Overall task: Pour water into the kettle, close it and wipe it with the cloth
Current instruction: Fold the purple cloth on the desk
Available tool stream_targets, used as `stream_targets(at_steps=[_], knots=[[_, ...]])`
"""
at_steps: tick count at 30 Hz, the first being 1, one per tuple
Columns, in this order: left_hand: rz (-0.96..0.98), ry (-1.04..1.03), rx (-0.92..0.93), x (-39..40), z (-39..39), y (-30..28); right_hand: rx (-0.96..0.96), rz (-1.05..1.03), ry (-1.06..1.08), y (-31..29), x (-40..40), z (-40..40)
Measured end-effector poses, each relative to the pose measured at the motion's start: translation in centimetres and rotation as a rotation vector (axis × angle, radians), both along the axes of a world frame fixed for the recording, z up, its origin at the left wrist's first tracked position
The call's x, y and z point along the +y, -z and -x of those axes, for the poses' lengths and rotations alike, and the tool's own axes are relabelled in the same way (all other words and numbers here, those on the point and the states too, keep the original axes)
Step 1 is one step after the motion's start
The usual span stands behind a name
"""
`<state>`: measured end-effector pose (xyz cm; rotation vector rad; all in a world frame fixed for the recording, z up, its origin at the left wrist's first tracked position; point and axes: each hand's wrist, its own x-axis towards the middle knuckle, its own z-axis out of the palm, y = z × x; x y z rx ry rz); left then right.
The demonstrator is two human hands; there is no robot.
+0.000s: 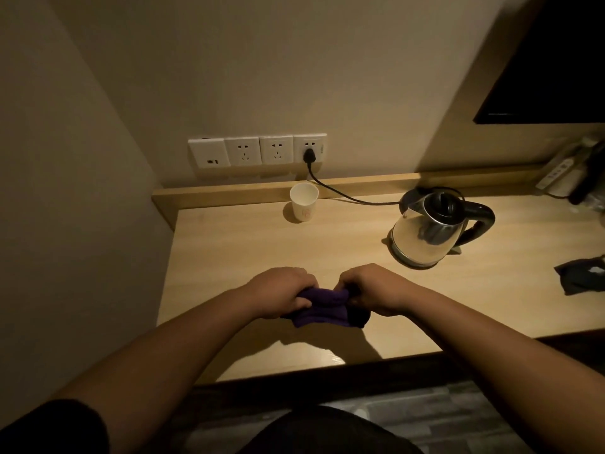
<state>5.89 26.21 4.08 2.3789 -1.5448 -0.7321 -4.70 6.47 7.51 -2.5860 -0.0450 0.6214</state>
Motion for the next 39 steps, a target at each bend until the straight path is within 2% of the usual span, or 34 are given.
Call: stream_targets(at_steps=[5, 11, 15, 18, 20, 23, 26, 29, 32, 39], knots=[[0.007, -0.01, -0.17, -2.0, -0.8, 2.8, -0.076, 0.087, -0.005, 2.9, -1.7, -1.4], [-0.041, -0.147, -0.485, -4.1, -1.7, 6.0, -0.373, 0.25, -0.032, 7.5, -3.9, -3.1], [-0.013, -0.156, -0.565, -3.2, -1.1, 8.2, -0.391, 0.344, -0.188, 10.1, -4.1, -2.8], [-0.097, -0.063, -0.558, -2.3, 1.2, 10.1, -0.391, 0.352, -0.406, 12.5, -3.4, -1.0], [-0.157, -0.023, -0.531, -1.3, 3.6, 11.3, -0.329, 0.334, -0.434, 13.7, -2.8, 0.7], [-0.124, -0.083, -0.476, 0.1, 5.9, 12.2, -0.258, 0.269, -0.296, 15.2, -2.3, 3.2], [-0.102, -0.112, -0.438, 1.2, 6.9, 12.5, -0.11, 0.135, -0.141, 15.3, -2.0, 4.9], [-0.15, -0.125, -0.428, 1.9, 7.7, 12.9, -0.156, 0.261, -0.292, 15.9, -1.7, 5.8], [-0.183, -0.148, -0.416, 2.3, 8.4, 13.6, -0.03, 0.399, -0.33, 16.4, -1.8, 6.2], [-0.221, -0.222, -0.38, 2.5, 9.7, 14.4, 0.087, 0.448, -0.416, 15.9, -2.4, 5.7]])
